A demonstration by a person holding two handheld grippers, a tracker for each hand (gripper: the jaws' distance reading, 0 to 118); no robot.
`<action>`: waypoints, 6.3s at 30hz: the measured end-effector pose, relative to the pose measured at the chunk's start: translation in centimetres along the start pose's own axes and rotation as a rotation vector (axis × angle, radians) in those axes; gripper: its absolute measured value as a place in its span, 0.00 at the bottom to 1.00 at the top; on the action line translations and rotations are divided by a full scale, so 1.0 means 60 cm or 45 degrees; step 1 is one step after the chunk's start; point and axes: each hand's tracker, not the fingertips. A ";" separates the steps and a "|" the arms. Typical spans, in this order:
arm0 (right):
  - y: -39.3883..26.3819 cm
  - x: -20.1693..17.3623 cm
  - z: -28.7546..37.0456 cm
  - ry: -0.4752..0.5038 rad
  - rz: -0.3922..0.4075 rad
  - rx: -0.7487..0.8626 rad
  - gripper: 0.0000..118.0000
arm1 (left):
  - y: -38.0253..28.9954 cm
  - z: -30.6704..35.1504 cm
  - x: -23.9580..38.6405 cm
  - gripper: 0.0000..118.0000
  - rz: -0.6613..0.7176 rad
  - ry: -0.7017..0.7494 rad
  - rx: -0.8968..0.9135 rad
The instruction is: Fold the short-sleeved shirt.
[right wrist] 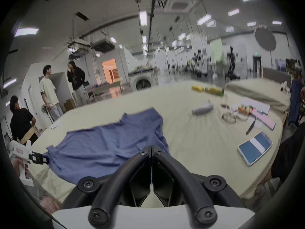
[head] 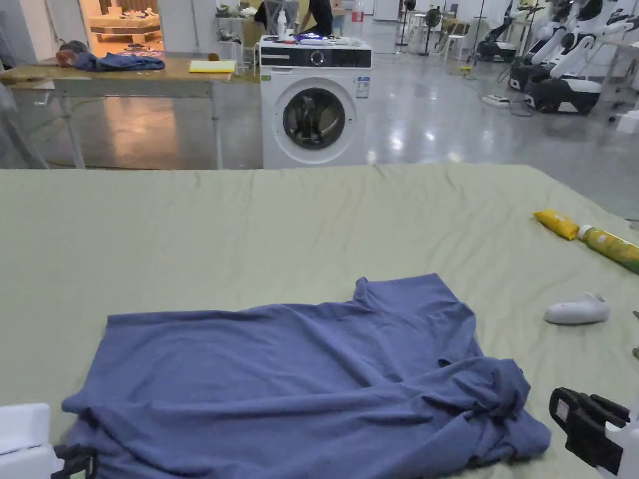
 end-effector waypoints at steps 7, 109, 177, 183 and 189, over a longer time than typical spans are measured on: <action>0.014 0.057 -0.152 -0.015 -0.009 -0.400 0.92 | 0.020 0.028 0.015 0.00 -0.015 -0.009 0.027; 0.196 -0.059 -0.270 0.127 0.010 -0.165 0.14 | 0.164 -0.058 -0.003 0.00 -0.232 -0.066 0.269; 0.021 -0.166 0.002 0.030 0.369 0.361 1.00 | -0.008 0.144 0.019 0.64 -0.012 -0.009 0.830; -0.020 -0.275 0.047 0.078 0.448 0.712 0.22 | -0.010 0.157 0.080 0.00 -0.076 0.137 1.087; -0.029 -0.289 0.047 0.016 0.370 0.666 0.00 | -0.025 0.166 0.107 0.00 -0.075 0.193 1.080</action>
